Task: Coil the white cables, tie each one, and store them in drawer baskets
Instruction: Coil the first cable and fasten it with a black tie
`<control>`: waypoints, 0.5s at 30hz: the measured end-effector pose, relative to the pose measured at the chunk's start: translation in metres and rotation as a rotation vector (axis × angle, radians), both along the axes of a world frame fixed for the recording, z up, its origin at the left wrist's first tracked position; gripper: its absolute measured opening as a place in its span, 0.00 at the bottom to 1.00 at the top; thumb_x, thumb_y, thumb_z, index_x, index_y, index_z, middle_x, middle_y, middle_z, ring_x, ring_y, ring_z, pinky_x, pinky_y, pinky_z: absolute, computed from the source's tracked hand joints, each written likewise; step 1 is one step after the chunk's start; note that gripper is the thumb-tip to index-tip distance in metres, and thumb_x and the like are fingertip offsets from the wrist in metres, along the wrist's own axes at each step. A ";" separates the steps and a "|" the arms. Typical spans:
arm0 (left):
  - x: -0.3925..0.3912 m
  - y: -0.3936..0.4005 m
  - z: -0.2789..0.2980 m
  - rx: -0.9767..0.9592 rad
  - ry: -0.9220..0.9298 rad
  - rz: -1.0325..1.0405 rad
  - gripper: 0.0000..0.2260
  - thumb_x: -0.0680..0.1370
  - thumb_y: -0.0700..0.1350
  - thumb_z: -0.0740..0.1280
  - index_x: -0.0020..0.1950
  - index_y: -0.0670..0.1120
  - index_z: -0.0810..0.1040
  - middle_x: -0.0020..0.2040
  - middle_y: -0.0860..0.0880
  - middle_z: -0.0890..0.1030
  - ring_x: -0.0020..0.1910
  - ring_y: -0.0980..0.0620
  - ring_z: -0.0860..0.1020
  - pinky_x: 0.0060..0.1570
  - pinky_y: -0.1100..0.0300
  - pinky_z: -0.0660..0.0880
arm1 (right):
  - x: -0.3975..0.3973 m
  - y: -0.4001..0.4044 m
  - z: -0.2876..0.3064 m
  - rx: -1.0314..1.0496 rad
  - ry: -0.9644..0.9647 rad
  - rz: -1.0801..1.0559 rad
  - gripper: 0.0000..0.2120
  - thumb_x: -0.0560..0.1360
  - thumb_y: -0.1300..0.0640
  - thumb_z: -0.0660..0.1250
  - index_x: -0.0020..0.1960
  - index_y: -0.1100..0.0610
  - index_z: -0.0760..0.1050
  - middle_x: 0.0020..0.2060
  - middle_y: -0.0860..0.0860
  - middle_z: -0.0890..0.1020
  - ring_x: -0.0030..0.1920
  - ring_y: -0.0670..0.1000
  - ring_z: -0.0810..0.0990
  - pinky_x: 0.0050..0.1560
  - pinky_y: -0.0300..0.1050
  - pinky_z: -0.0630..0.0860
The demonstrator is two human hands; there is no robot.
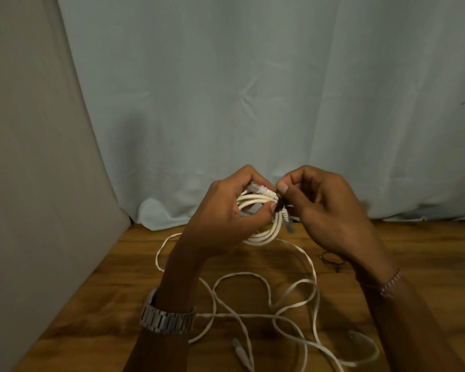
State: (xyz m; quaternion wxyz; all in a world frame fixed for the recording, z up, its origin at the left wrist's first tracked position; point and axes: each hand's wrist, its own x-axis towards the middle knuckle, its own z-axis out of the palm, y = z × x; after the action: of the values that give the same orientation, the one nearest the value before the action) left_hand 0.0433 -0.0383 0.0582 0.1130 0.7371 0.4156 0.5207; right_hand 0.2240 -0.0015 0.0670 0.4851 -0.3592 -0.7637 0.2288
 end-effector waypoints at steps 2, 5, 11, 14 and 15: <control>0.000 0.000 0.000 -0.006 -0.017 -0.021 0.08 0.74 0.43 0.72 0.51 0.46 0.79 0.42 0.51 0.83 0.40 0.52 0.83 0.40 0.54 0.80 | -0.003 0.002 -0.003 -0.002 -0.001 -0.016 0.04 0.81 0.54 0.67 0.49 0.51 0.80 0.40 0.47 0.84 0.42 0.50 0.84 0.47 0.58 0.83; 0.001 0.000 0.000 -0.011 -0.044 -0.064 0.08 0.74 0.41 0.73 0.51 0.44 0.79 0.42 0.50 0.83 0.40 0.50 0.82 0.40 0.53 0.79 | -0.002 0.006 -0.004 -0.022 -0.010 -0.025 0.04 0.81 0.54 0.67 0.48 0.50 0.80 0.40 0.47 0.84 0.41 0.51 0.84 0.46 0.59 0.83; 0.004 -0.001 0.000 0.003 0.028 -0.109 0.12 0.72 0.37 0.77 0.53 0.43 0.79 0.44 0.51 0.83 0.42 0.49 0.82 0.42 0.60 0.79 | 0.001 0.014 -0.003 -0.227 -0.047 0.100 0.07 0.81 0.55 0.67 0.48 0.54 0.82 0.38 0.53 0.87 0.42 0.59 0.86 0.50 0.64 0.82; 0.006 0.000 0.000 -0.001 0.053 -0.105 0.12 0.72 0.39 0.77 0.52 0.45 0.79 0.43 0.50 0.83 0.41 0.48 0.82 0.41 0.55 0.80 | 0.004 0.016 -0.001 -0.291 -0.068 0.204 0.08 0.82 0.59 0.65 0.47 0.57 0.83 0.38 0.55 0.87 0.41 0.60 0.85 0.51 0.60 0.82; 0.007 0.000 -0.001 -0.003 0.058 -0.110 0.12 0.72 0.39 0.78 0.52 0.45 0.79 0.43 0.50 0.83 0.41 0.48 0.82 0.41 0.54 0.80 | 0.004 0.016 -0.001 -0.301 -0.076 0.225 0.09 0.82 0.61 0.65 0.45 0.57 0.82 0.36 0.55 0.86 0.39 0.58 0.84 0.49 0.58 0.81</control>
State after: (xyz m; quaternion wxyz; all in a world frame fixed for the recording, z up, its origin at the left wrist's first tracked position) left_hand 0.0499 -0.0385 0.0576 0.1303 0.7734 0.3784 0.4916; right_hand 0.2283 0.0145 0.0659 0.3679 -0.3483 -0.7742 0.3795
